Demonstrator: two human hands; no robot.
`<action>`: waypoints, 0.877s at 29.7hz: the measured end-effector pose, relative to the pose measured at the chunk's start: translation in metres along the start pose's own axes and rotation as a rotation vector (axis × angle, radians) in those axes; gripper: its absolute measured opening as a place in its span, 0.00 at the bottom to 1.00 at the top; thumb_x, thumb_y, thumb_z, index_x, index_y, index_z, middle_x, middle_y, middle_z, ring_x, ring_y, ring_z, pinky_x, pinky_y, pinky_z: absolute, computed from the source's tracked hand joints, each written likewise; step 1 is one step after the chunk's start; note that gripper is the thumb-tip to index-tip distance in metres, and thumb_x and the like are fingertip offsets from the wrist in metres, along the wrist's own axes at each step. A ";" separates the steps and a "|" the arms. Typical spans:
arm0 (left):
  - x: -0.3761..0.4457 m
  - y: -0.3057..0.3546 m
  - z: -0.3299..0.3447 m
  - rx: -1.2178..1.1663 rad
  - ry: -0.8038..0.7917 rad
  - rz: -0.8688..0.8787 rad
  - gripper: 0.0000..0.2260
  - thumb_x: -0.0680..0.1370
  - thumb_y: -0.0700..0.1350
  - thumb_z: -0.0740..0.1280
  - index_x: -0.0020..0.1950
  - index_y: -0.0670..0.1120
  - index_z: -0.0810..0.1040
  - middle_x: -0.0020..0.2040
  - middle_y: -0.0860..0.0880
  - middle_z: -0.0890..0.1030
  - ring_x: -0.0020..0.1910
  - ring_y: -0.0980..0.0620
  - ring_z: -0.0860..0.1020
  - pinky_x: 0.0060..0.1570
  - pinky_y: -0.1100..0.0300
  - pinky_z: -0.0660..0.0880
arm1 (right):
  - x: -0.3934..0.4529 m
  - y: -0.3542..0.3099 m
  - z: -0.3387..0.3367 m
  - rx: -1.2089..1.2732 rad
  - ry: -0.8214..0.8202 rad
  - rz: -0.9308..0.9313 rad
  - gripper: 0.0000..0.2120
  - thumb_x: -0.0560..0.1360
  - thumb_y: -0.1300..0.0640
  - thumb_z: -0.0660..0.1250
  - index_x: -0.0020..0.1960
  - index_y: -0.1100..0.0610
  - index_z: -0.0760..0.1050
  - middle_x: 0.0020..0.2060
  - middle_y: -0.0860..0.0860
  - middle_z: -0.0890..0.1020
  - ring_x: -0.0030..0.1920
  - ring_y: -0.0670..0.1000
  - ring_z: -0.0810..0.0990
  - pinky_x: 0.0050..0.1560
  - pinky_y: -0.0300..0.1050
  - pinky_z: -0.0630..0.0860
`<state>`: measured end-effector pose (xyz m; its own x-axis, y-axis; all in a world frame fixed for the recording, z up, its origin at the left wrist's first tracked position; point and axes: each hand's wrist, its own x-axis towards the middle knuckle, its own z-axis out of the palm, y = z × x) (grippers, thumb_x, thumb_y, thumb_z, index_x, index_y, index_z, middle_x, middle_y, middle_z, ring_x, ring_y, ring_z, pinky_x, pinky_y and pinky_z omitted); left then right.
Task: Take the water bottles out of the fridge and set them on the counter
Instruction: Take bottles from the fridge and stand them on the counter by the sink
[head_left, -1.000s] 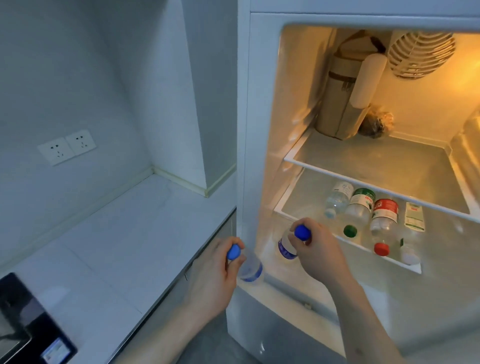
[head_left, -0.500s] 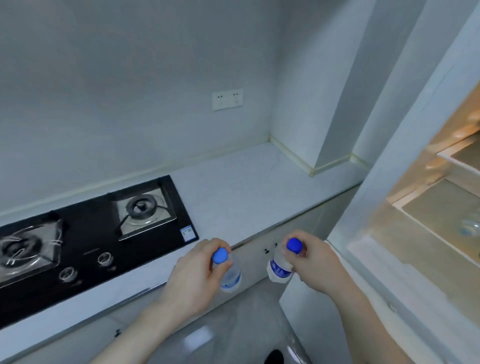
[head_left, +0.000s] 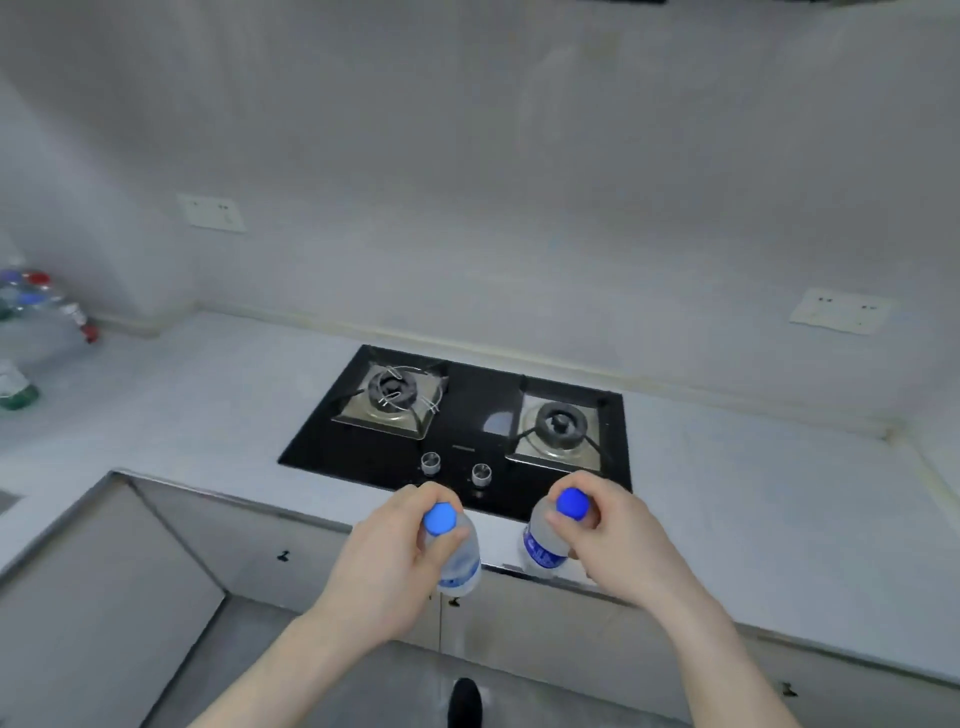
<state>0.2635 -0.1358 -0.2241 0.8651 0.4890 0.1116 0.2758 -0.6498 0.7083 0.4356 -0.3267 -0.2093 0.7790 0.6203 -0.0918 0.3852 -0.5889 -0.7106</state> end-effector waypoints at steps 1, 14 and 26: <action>-0.004 -0.015 -0.016 0.001 0.064 -0.048 0.04 0.80 0.53 0.67 0.51 0.62 0.73 0.45 0.58 0.77 0.41 0.57 0.74 0.41 0.63 0.70 | 0.019 -0.020 0.015 -0.005 -0.058 -0.044 0.06 0.78 0.51 0.70 0.50 0.40 0.77 0.36 0.40 0.79 0.38 0.46 0.78 0.40 0.41 0.72; 0.001 -0.112 -0.125 0.104 0.372 -0.368 0.03 0.80 0.56 0.66 0.51 0.59 0.74 0.46 0.57 0.78 0.41 0.55 0.75 0.43 0.62 0.73 | 0.143 -0.151 0.127 0.011 -0.383 -0.377 0.05 0.79 0.49 0.71 0.51 0.40 0.77 0.42 0.42 0.81 0.40 0.43 0.80 0.42 0.38 0.76; 0.075 -0.184 -0.192 0.050 0.463 -0.481 0.04 0.79 0.53 0.69 0.52 0.58 0.76 0.40 0.58 0.78 0.36 0.53 0.76 0.43 0.53 0.80 | 0.260 -0.230 0.197 -0.035 -0.450 -0.463 0.04 0.77 0.45 0.69 0.50 0.40 0.76 0.44 0.40 0.80 0.44 0.42 0.79 0.49 0.44 0.78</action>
<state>0.1970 0.1323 -0.2126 0.3751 0.9229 0.0870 0.6147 -0.3179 0.7219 0.4524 0.0723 -0.2075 0.2478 0.9663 -0.0698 0.6533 -0.2199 -0.7245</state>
